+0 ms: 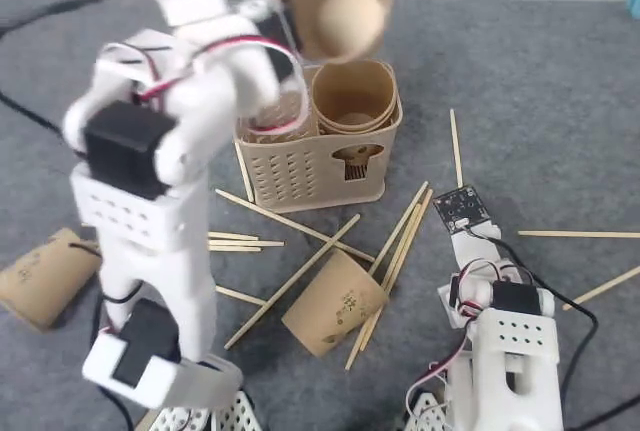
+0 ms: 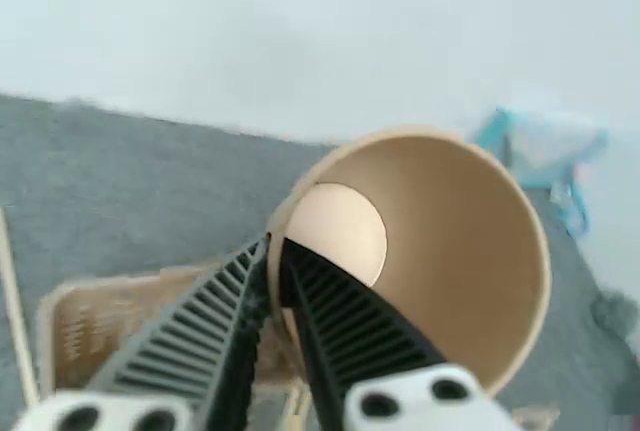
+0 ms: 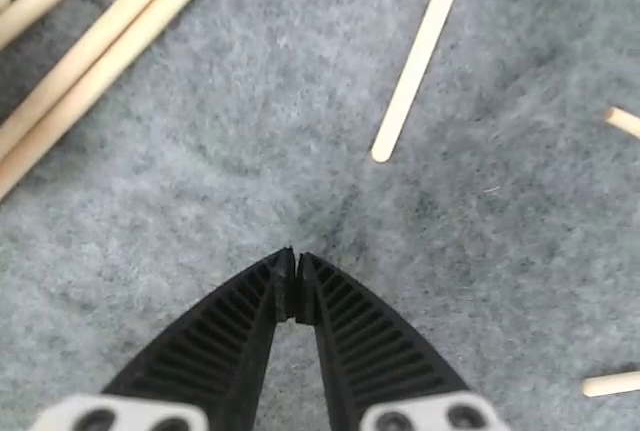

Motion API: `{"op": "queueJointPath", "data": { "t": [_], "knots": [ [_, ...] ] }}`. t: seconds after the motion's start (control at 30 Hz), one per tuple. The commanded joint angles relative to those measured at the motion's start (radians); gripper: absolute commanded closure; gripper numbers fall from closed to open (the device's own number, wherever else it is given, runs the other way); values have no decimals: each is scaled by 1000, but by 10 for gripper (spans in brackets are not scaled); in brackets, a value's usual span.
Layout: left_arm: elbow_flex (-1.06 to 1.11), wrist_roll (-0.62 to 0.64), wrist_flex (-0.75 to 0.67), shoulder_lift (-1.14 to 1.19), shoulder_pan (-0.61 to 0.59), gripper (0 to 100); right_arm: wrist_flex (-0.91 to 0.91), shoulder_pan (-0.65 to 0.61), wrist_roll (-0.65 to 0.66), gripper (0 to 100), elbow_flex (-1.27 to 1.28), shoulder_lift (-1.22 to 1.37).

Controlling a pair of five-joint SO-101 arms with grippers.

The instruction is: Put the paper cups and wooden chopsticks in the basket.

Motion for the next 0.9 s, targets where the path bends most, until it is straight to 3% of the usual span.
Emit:
{"op": "queueJointPath", "data": {
  "t": [0.0,0.2,0.63,0.73,0.87],
  "knots": [
    [42,-15,12,5,55,985,8,13,20,991,-9,-21],
    [243,-15,-35,3,26,987,5,13,20,991,-9,-21],
    [432,-55,-60,3,-32,985,5,13,20,991,-9,-21],
    [481,-138,-106,3,-31,978,5,13,20,991,-9,-21],
    [481,-180,-106,-11,-31,827,5,13,20,991,-9,-21]
  ]
}}
